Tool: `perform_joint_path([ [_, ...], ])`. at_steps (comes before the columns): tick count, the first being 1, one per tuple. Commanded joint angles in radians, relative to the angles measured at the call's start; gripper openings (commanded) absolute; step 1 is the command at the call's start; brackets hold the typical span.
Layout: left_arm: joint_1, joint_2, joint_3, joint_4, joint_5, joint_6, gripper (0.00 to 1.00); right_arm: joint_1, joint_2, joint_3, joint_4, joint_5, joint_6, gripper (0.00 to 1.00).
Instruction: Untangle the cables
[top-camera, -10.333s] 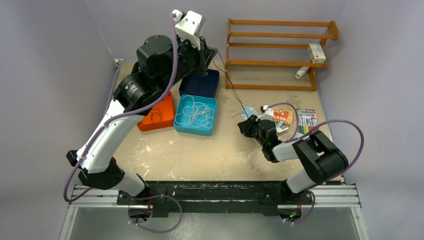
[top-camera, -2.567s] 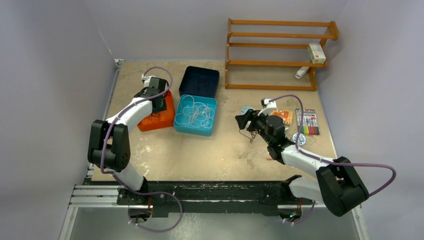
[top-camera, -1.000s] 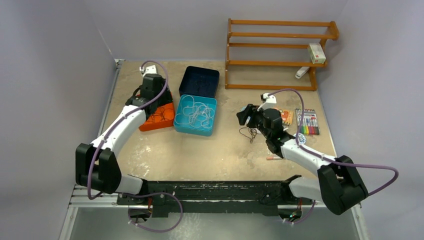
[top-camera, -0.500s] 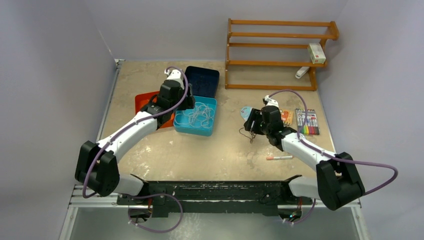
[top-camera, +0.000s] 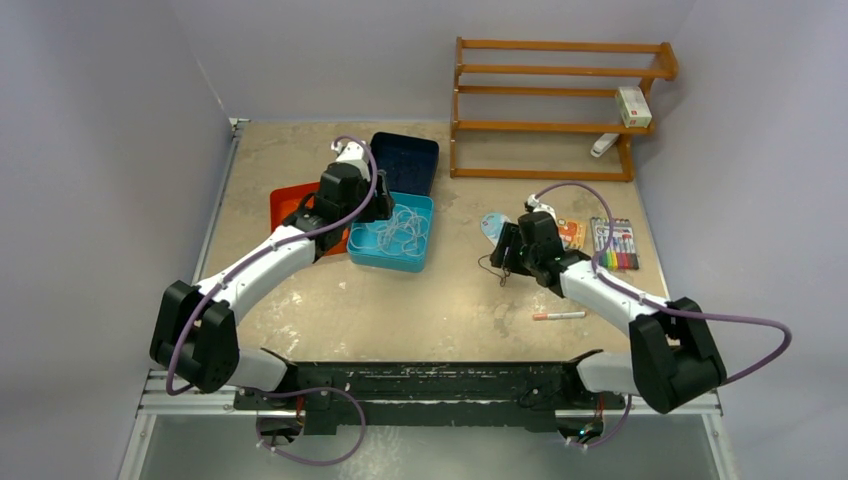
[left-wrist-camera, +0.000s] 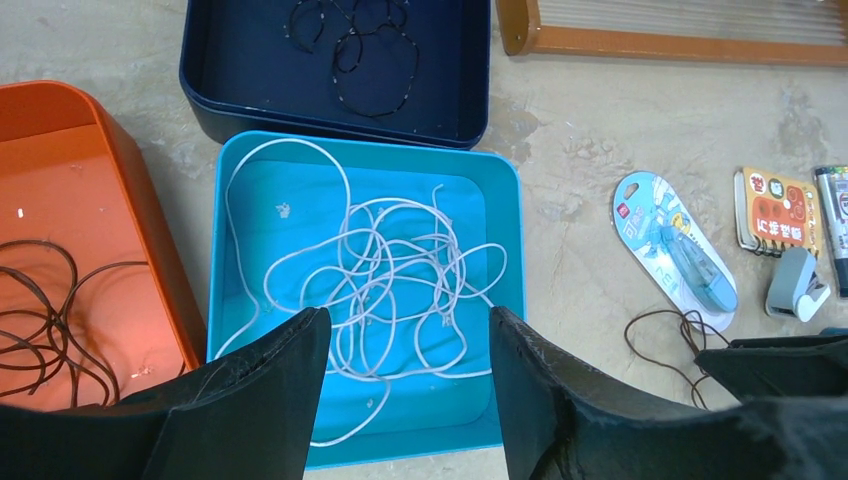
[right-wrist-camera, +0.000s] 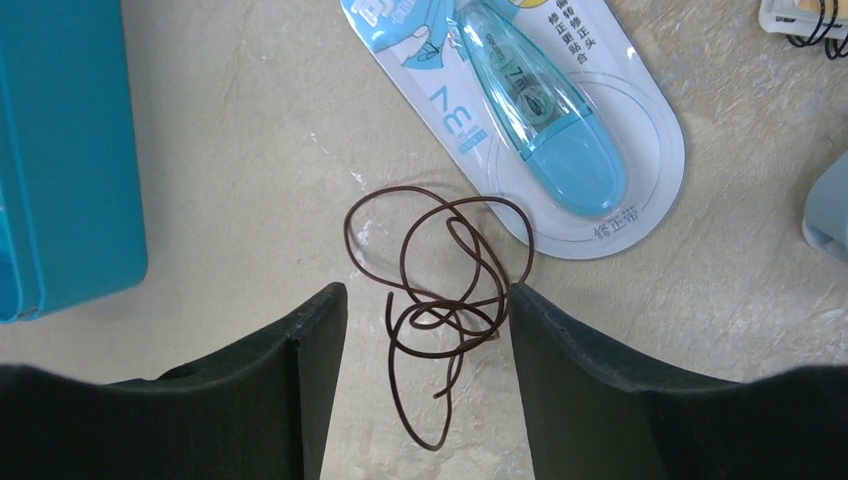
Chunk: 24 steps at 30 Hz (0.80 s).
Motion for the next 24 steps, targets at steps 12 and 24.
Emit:
perform_joint_path([
  [12,-0.003,0.009,-0.029,0.16,0.096,-0.075,0.58,-0.003,-0.033,0.014,0.143,-0.029,-0.064,0.0],
  [24,-0.007,0.035,-0.026,0.342,0.379,-0.115,0.63,-0.002,-0.075,0.104,0.318,-0.156,-0.132,0.0],
])
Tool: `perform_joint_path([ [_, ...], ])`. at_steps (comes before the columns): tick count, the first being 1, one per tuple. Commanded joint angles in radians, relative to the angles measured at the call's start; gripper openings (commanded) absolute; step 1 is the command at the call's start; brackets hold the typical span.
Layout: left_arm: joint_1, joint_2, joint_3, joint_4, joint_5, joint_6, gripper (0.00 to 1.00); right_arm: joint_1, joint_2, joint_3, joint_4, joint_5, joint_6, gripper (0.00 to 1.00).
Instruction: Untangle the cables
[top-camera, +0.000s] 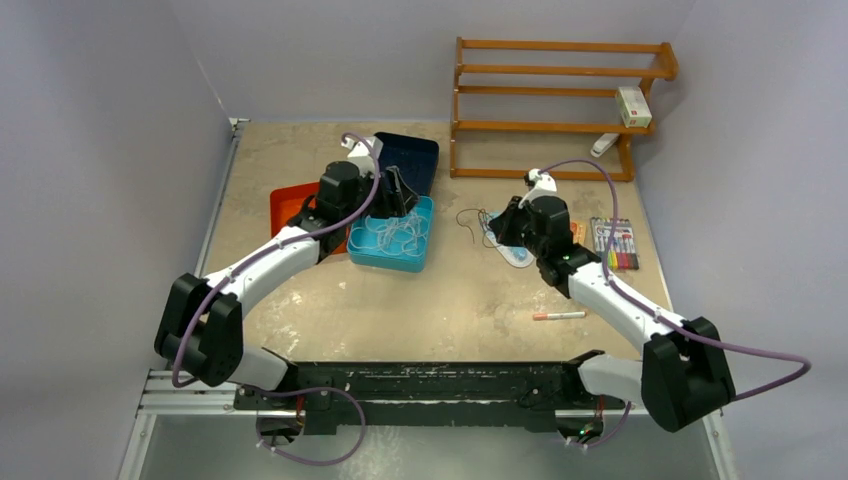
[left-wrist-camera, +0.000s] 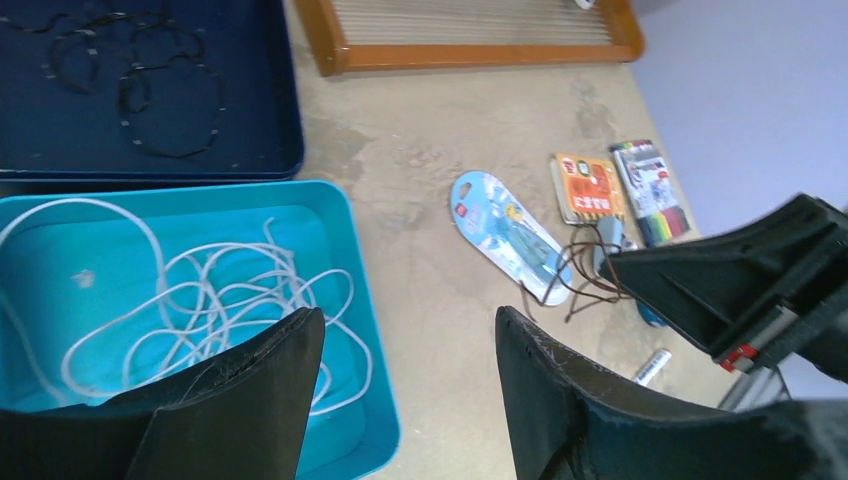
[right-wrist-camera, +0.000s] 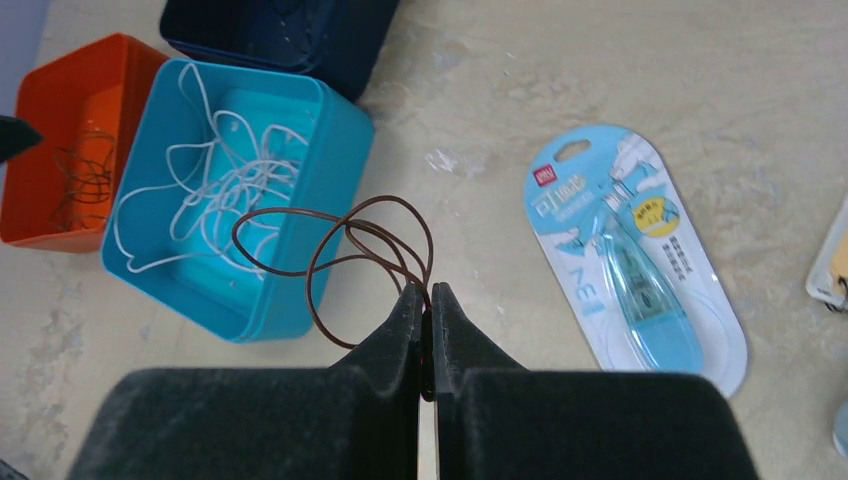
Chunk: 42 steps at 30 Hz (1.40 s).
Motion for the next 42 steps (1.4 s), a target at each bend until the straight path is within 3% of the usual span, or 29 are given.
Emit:
perform_joint_path([
  [1,-0.01,0.008,0.004,0.128,0.125,-0.035,0.63,-0.002,0.028,0.078,0.109,-0.096,-0.015,0.0],
  [12,-0.074,0.041,0.006,0.147,0.154,0.004,0.63,-0.003,0.092,0.13,0.165,-0.301,-0.039,0.0],
  [23,-0.108,0.13,0.046,0.17,0.149,0.002,0.49,-0.003,0.088,0.124,0.196,-0.371,-0.053,0.0],
  [28,-0.108,0.15,0.062,0.202,0.138,-0.017,0.35,-0.002,0.094,0.116,0.206,-0.395,-0.059,0.0],
  [33,-0.109,0.15,0.072,0.22,0.138,-0.025,0.11,-0.003,0.076,0.101,0.161,-0.35,-0.062,0.0],
  [35,-0.109,0.147,0.078,0.216,0.136,-0.024,0.0,-0.002,0.055,0.093,0.13,-0.277,-0.048,0.03],
  [37,-0.11,0.146,0.087,0.201,0.138,-0.019,0.0,-0.003,0.029,0.081,0.096,-0.187,-0.032,0.09],
  [42,-0.135,0.169,0.146,0.104,0.145,0.028,0.0,-0.002,-0.027,0.03,0.017,0.039,0.035,0.41],
])
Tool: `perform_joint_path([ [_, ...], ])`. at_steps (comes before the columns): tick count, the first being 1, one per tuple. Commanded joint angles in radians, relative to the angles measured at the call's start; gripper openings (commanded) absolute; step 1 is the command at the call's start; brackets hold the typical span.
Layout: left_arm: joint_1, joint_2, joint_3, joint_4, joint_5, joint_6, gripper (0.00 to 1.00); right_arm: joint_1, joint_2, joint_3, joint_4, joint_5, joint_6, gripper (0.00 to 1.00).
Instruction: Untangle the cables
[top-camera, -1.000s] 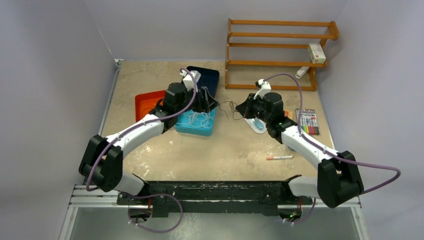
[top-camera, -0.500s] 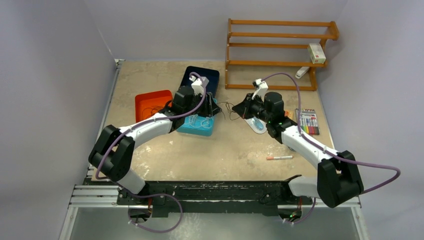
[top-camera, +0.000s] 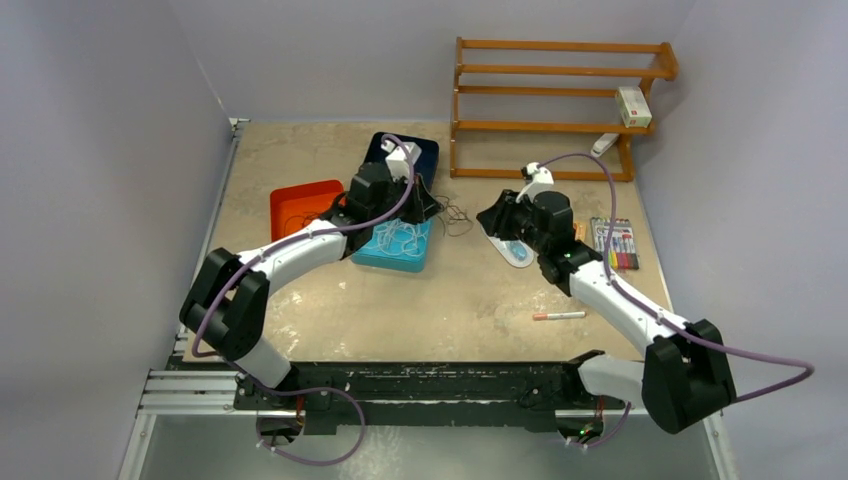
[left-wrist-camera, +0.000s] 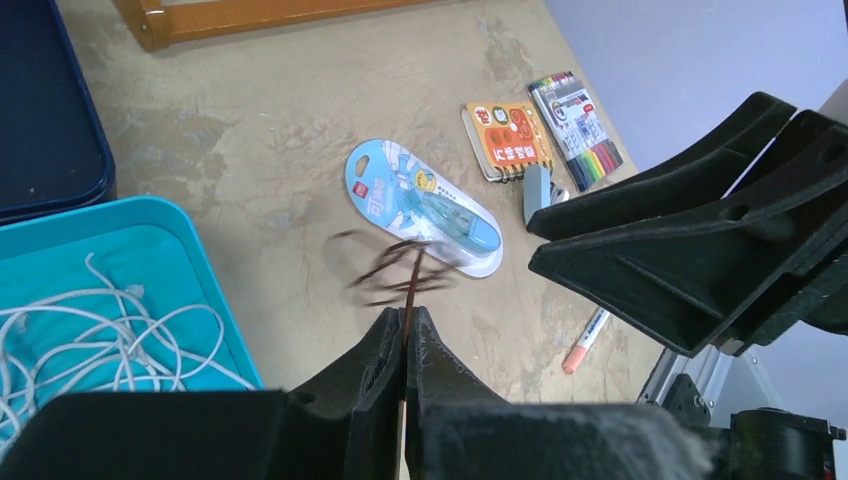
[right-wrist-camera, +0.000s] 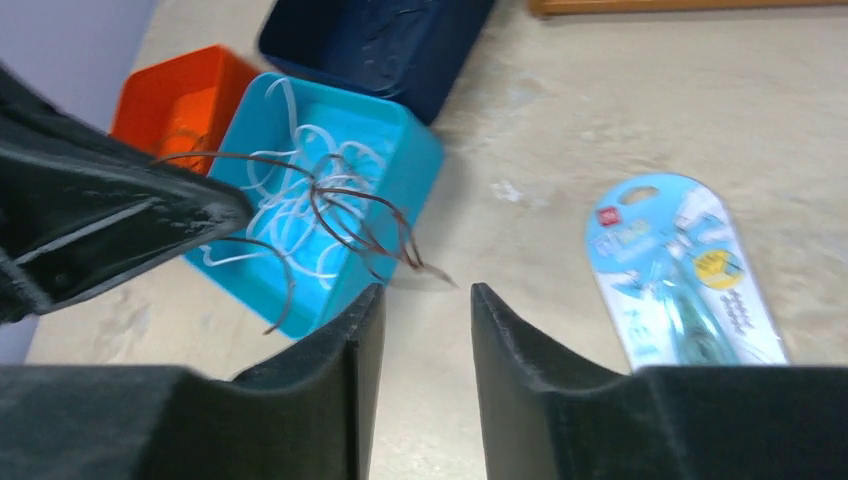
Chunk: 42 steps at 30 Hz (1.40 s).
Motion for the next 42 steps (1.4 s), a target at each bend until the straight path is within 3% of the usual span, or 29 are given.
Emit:
perform_joint_path([
  [1,-0.034,0.017,0.105,-0.055,0.004,0.052,0.0,-0.002,-0.072,-0.041,-0.071,0.242,0.058,0.47],
  [4,-0.069,0.042,0.147,-0.113,0.0,0.088,0.0,-0.002,-0.092,-0.066,-0.071,0.266,0.071,0.56],
  [15,-0.113,0.078,0.203,-0.167,0.0,0.114,0.0,-0.002,-0.161,-0.183,0.22,0.056,-0.051,0.69],
  [26,-0.13,0.073,0.231,-0.204,0.024,0.142,0.0,-0.003,-0.076,-0.21,0.42,-0.071,-0.083,0.7],
  [42,-0.148,0.076,0.279,-0.247,0.062,0.159,0.0,-0.003,0.09,-0.187,0.604,-0.125,-0.065,0.64],
])
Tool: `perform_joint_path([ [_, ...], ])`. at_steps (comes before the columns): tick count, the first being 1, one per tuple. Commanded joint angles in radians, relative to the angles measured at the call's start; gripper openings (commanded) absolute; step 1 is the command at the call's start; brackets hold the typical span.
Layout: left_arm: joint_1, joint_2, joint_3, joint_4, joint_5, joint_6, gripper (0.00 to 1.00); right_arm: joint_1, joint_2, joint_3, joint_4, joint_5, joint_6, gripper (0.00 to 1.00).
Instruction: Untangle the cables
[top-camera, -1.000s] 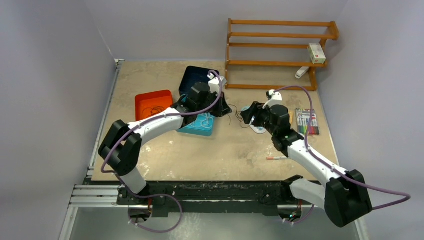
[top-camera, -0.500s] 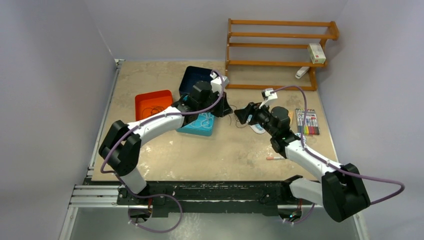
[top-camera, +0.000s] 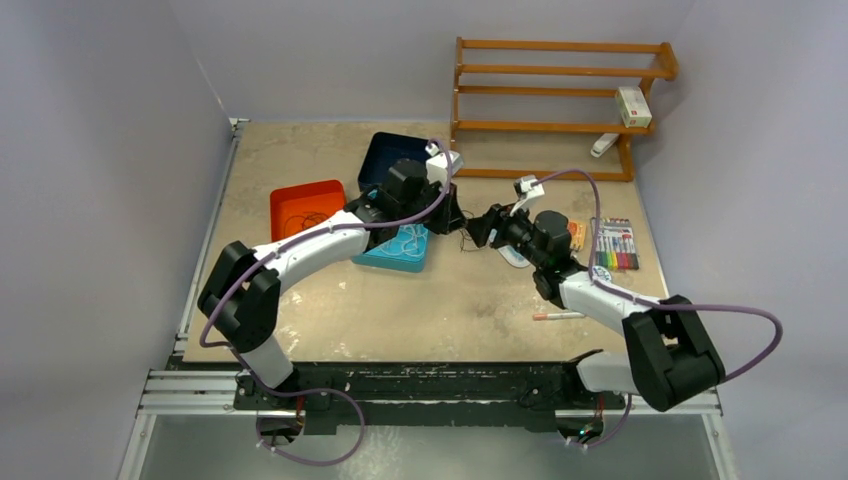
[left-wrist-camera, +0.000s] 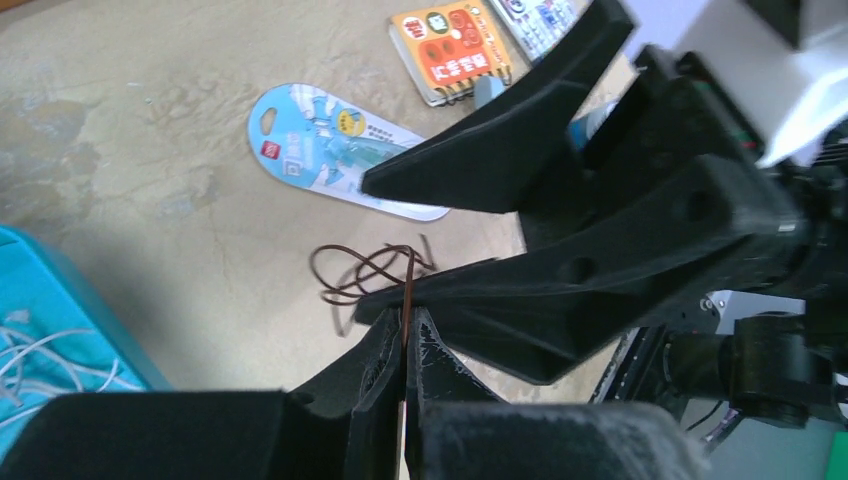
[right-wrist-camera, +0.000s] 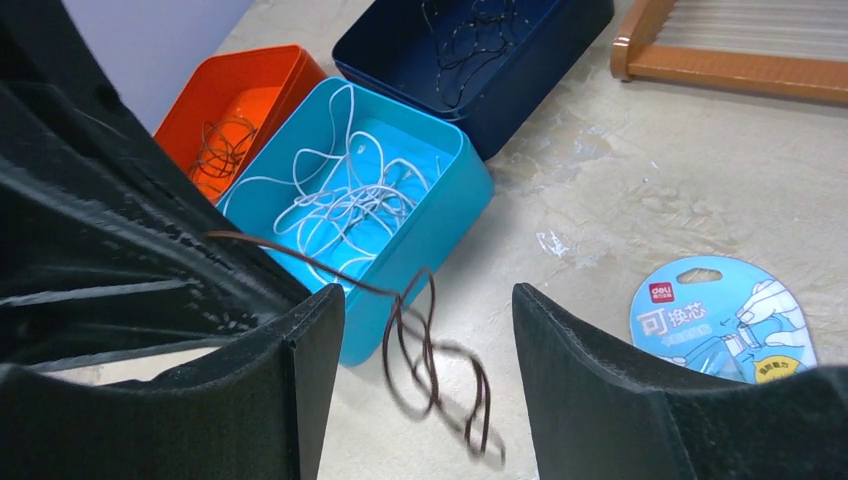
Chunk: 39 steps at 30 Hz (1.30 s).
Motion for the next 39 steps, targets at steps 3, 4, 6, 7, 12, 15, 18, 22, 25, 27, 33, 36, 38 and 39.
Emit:
perform_joint_path([
  [3,-0.017,-0.013,0.061,0.026,0.053,0.011,0.0,-0.001,0.048,0.03,0.139,-0.037,-0.002,0.64],
  [4,-0.019,-0.016,0.06,0.025,0.055,0.011,0.0,-0.001,0.054,0.03,0.144,-0.036,0.0,0.63],
  [6,-0.021,-0.021,0.06,0.023,0.06,0.009,0.0,-0.001,0.067,0.028,0.164,-0.029,0.005,0.63],
  [7,-0.021,-0.023,0.059,0.022,0.064,0.008,0.0,-0.001,0.077,0.027,0.175,-0.026,0.006,0.63],
  [12,-0.029,-0.037,0.079,-0.004,0.091,0.007,0.0,-0.002,0.147,0.06,0.203,-0.009,0.01,0.57],
  [15,-0.029,-0.063,0.099,-0.029,0.091,0.013,0.0,-0.001,0.187,0.076,0.171,0.032,0.056,0.46],
  [18,-0.028,-0.105,0.127,-0.077,0.046,0.034,0.0,-0.001,0.223,0.081,0.129,0.099,0.1,0.35],
  [22,-0.026,-0.161,0.178,-0.163,-0.053,0.073,0.0,-0.001,0.268,0.079,0.086,0.144,0.138,0.29],
  [25,-0.022,-0.2,0.229,-0.224,-0.123,0.102,0.0,-0.001,0.3,0.071,0.086,0.154,0.153,0.28],
  [27,-0.017,-0.219,0.265,-0.252,-0.152,0.114,0.0,-0.001,0.315,0.066,0.086,0.159,0.158,0.28],
  [33,-0.002,-0.25,0.369,-0.326,-0.213,0.147,0.0,-0.002,0.341,0.048,0.104,0.162,0.167,0.27],
  [36,0.001,-0.256,0.391,-0.345,-0.229,0.159,0.0,-0.001,0.341,0.043,0.11,0.16,0.166,0.25],
  [38,0.003,-0.258,0.401,-0.356,-0.238,0.164,0.0,-0.001,0.338,0.039,0.111,0.163,0.165,0.22],
  [39,0.004,-0.258,0.407,-0.362,-0.243,0.169,0.0,-0.001,0.336,0.036,0.111,0.166,0.164,0.21],
])
